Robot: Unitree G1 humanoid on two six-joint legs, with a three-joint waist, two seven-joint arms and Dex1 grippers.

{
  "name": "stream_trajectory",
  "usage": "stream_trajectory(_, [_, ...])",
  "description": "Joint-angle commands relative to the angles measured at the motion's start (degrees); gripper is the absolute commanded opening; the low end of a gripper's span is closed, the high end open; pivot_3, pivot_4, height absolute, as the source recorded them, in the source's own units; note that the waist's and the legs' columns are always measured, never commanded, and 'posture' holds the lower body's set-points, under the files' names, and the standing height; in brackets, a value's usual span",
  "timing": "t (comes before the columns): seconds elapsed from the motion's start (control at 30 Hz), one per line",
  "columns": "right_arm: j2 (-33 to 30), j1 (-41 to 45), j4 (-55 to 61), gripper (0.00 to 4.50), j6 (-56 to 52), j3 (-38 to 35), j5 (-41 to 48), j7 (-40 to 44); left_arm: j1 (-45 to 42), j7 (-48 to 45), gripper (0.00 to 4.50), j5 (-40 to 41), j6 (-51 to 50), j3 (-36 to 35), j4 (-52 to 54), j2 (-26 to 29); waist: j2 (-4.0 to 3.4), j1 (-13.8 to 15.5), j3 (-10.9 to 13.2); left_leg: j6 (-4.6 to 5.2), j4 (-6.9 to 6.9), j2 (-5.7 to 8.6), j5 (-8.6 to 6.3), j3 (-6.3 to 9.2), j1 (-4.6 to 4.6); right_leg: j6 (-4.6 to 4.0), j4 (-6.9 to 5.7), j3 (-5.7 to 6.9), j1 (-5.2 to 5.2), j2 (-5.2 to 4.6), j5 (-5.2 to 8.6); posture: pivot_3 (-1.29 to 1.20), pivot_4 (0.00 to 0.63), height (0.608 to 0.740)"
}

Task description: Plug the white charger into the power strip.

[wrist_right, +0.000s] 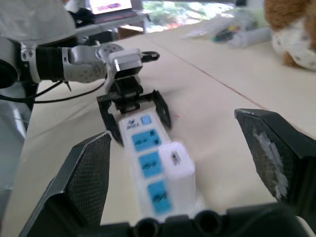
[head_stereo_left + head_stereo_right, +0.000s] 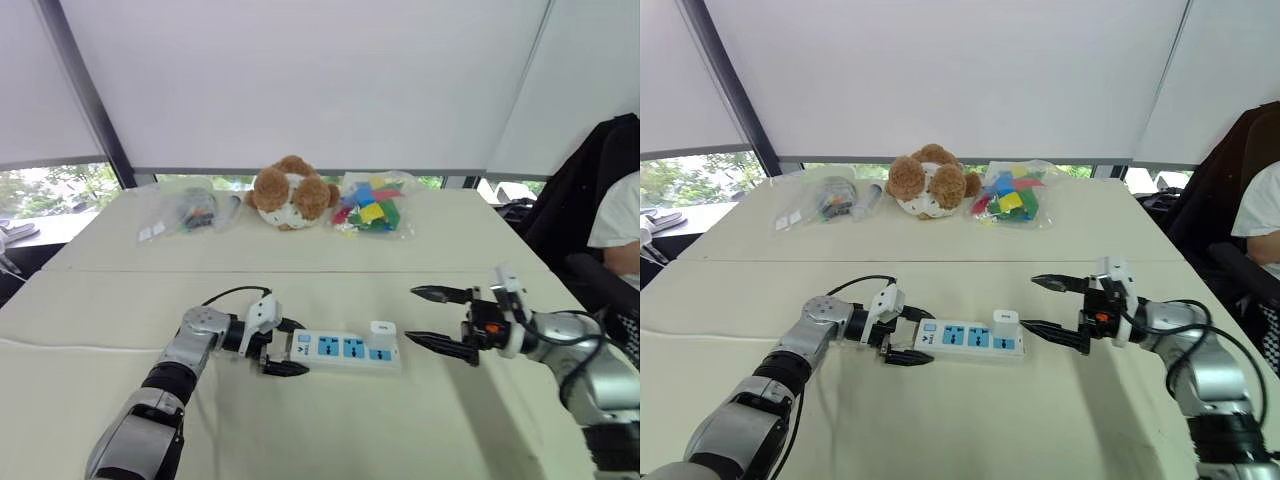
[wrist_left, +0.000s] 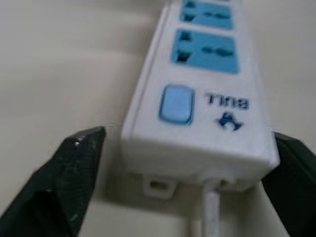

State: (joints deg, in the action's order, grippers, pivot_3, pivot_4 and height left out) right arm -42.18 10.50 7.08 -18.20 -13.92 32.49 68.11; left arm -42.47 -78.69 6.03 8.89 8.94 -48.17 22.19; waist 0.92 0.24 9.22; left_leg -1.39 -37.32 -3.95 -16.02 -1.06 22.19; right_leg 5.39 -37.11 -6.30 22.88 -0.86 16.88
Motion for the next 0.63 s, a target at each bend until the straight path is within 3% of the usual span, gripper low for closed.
stream_trajectory(0.03, [-2.10,-4.85,5.01,4.35,-5.34,-5.62,4.57,-2.54,-0.89,3.80,4.46,2.35,-1.37,-3.97,1.88,0.69,0.02,-0.24,0.02,0.00,0.00,0.00,0.00,0.00,0.11,0.06,0.00,0.00,0.12,0.00,-0.03,0.00,0.150,0.739])
stream_trajectory(0.27, [-5.44,-13.11,3.51,4.35,-9.33,-10.67,5.91,-1.97,10.68,1.86,4.46,8.56,-21.70,-6.33,29.49,11.40,0.14,-2.66,0.20,-0.01,0.25,-0.06,0.01,0.03,0.24,0.57,-0.13,-0.03,0.45,0.08,-0.23,0.00,0.150,0.739])
stream_trajectory(0.4, [-5.61,-14.93,2.36,4.35,-10.45,-11.69,6.14,-2.61,19.40,4.95,4.46,13.13,-32.80,-11.34,41.13,18.08,0.12,-2.96,0.25,0.00,0.30,-0.11,0.00,0.07,0.22,0.62,-0.14,-0.01,0.46,0.12,-0.19,0.00,0.150,0.739])
stream_trajectory(0.5, [-4.37,-14.98,1.54,4.35,-10.16,-12.64,6.25,-4.62,23.47,10.70,4.46,16.01,-37.91,-17.12,44.91,19.38,0.20,-2.72,0.52,0.00,0.25,-0.11,0.00,0.05,0.23,0.60,-0.13,-0.01,0.46,0.09,-0.17,0.00,0.150,0.739])
stream_trajectory(0.63, [-1.75,-13.58,1.02,4.35,-10.39,-11.98,6.57,-8.16,26.81,19.11,4.46,18.80,-39.87,-23.44,46.70,16.36,0.26,-2.48,0.56,-0.06,0.10,-0.07,0.04,0.04,0.24,0.38,-0.11,-0.01,0.37,0.00,-0.07,0.00,0.150,0.739])
